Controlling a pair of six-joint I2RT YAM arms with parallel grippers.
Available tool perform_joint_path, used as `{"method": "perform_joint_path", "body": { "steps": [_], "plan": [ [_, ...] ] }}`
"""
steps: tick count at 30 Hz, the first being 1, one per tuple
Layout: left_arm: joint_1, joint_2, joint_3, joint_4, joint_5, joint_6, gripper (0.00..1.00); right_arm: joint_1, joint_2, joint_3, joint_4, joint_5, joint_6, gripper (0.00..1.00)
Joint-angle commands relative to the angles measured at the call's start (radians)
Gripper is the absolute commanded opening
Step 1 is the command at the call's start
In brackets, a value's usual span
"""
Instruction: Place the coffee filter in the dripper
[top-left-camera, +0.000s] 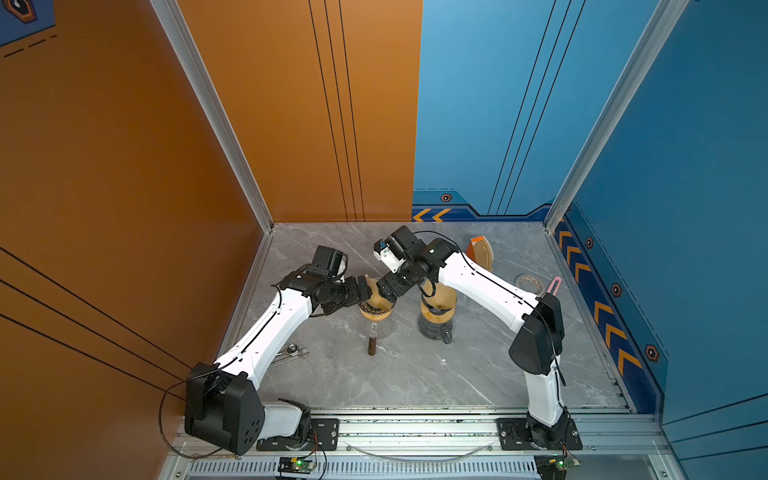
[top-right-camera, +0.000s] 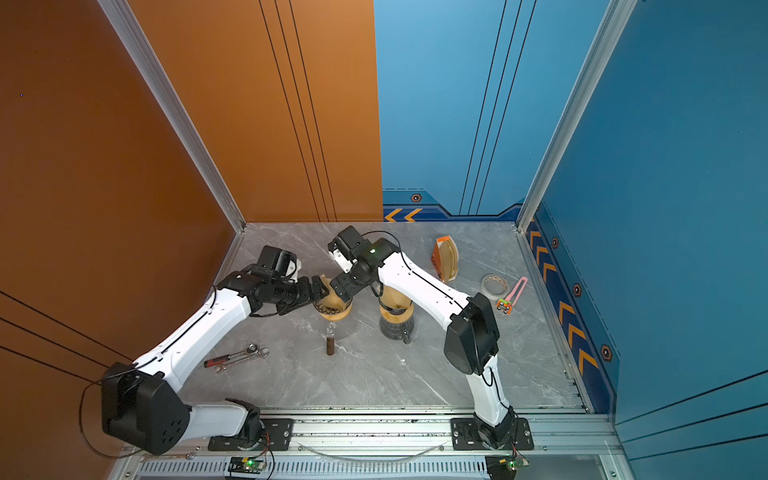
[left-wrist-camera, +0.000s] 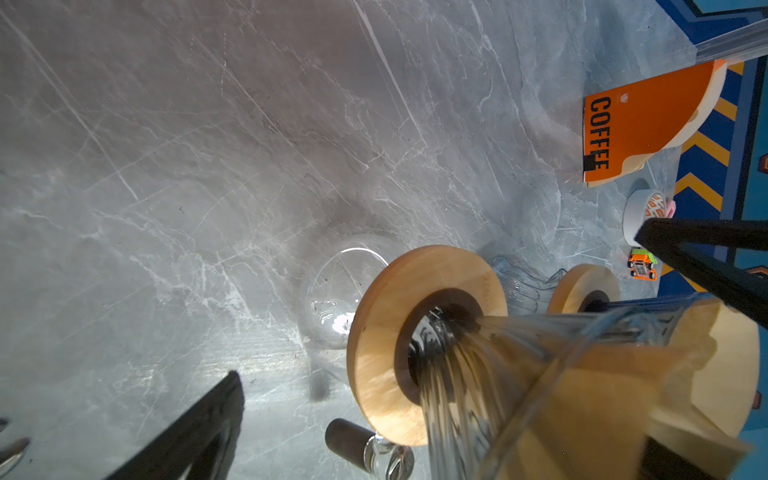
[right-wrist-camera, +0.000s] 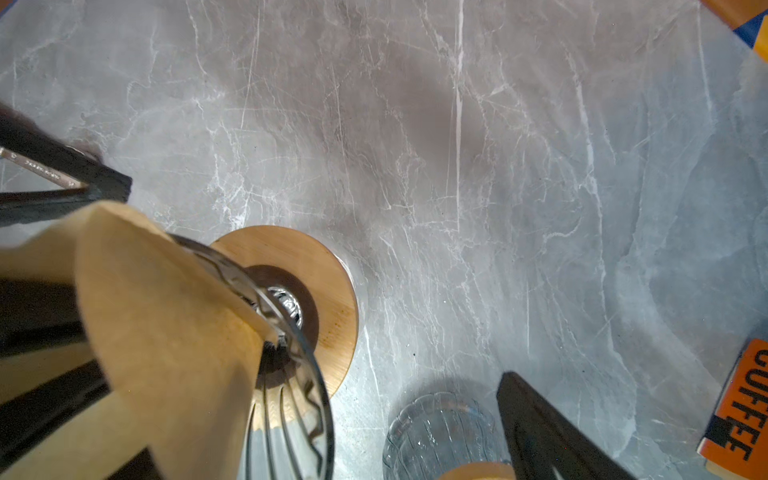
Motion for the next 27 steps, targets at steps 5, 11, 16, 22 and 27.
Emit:
{"method": "perform_joint_path", "body": {
  "steps": [5,11,16,22,27],
  "plan": [
    [0.0,0.022,0.036,-0.042,-0.03,0.04,0.98,-0.009,0.03,0.044,-0.05,0.006,-0.017,0.93],
    [0.0,0.032,0.029,-0.049,-0.041,0.053,0.98,-0.008,0.042,0.056,-0.059,0.004,-0.02,0.93],
    [-0.001,0.038,0.026,-0.049,-0.042,0.056,0.98,-0.008,0.043,0.061,-0.064,0.01,-0.021,0.93],
    [-0.004,0.048,0.032,-0.049,-0.042,0.057,0.98,-0.006,0.08,0.061,-0.067,0.023,-0.023,0.93],
    [-0.008,0.058,0.028,-0.049,-0.043,0.059,0.98,-0.005,0.086,0.06,-0.071,0.038,-0.023,0.93]
  ]
}}
